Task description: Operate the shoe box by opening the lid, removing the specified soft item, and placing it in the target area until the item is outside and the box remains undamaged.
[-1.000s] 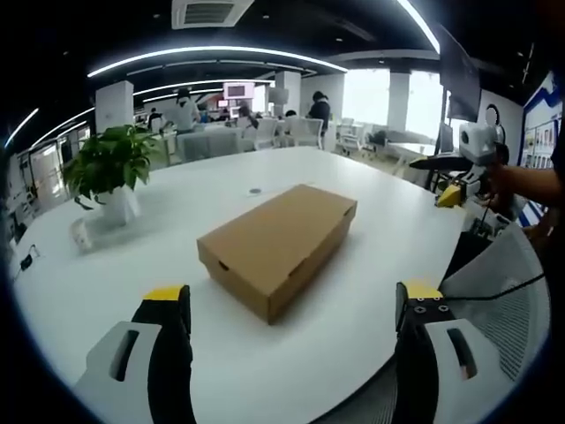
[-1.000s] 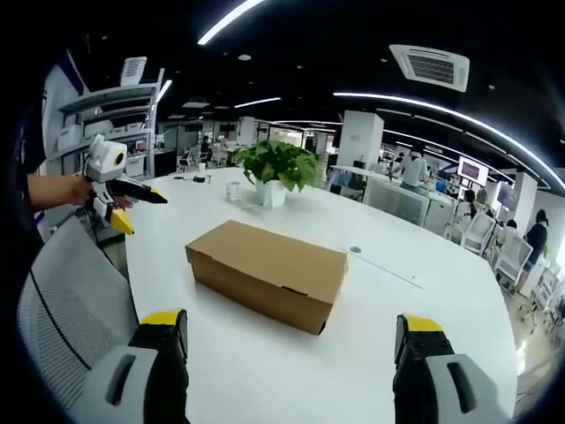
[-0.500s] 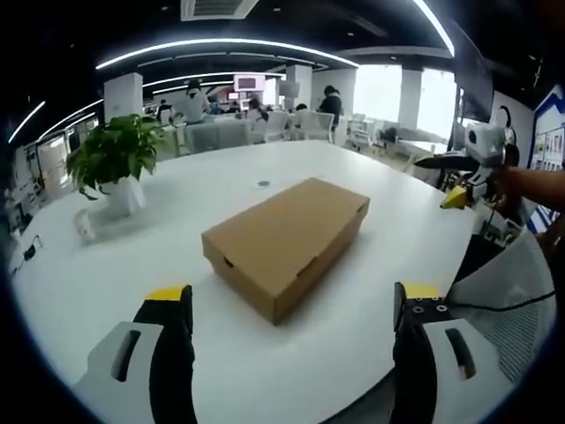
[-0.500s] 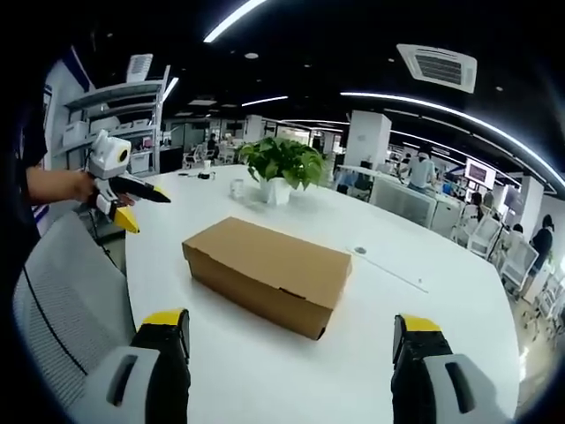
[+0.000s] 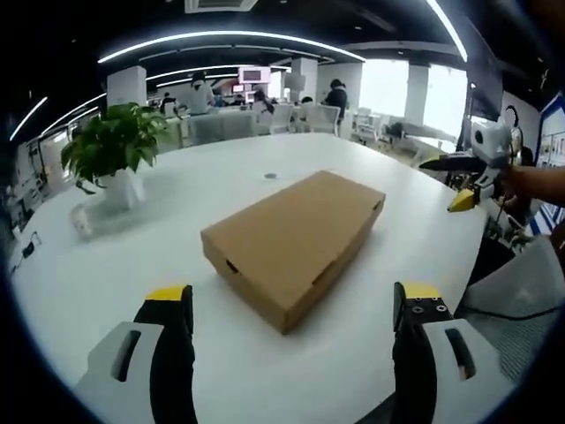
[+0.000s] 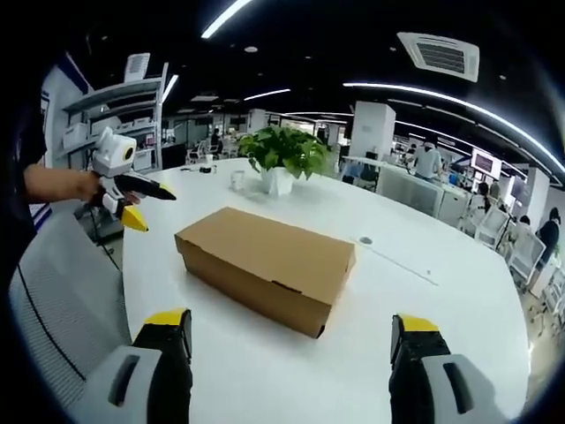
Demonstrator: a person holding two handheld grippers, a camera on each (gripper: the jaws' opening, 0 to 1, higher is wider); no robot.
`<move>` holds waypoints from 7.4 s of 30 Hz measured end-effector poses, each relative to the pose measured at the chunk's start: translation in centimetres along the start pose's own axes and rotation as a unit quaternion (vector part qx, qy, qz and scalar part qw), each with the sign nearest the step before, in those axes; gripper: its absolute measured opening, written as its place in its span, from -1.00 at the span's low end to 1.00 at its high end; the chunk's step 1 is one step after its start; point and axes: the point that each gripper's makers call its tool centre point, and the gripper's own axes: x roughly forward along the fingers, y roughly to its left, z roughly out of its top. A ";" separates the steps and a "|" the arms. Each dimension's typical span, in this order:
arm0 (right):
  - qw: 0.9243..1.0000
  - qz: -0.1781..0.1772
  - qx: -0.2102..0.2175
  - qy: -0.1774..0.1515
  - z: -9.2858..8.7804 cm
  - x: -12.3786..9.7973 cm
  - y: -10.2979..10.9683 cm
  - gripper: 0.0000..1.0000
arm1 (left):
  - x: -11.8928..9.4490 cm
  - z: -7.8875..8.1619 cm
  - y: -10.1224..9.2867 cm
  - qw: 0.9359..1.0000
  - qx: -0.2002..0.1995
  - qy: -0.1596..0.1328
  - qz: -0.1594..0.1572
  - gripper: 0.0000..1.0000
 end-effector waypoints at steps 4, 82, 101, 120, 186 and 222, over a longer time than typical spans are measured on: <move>1.000 0.003 -0.003 0.003 -0.1 0.6 -0.3 0.88 | 1.0 0.0 0.1 1.000 0.000 -0.002 0.004 0.87; 0.996 0.077 -0.021 0.047 -1.9 10.4 -2.4 0.39 | 6.8 -2.8 0.3 0.998 -0.045 0.026 0.020 0.57; 0.993 0.098 -0.030 0.059 -2.2 12.2 -2.0 0.33 | 7.7 -2.7 1.0 0.996 -0.072 0.017 0.049 0.50; 0.994 0.089 -0.016 0.053 -2.1 12.3 -1.0 0.27 | 7.8 -2.7 1.2 0.996 -0.067 0.009 0.051 0.49; 0.998 0.013 0.033 0.044 -0.4 14.2 6.7 0.25 | 4.5 -4.5 7.8 0.998 -0.021 0.062 -0.021 0.45; 0.997 -0.032 0.059 0.049 1.0 16.3 10.2 0.29 | 3.0 -4.7 10.7 0.995 0.013 0.084 -0.047 0.47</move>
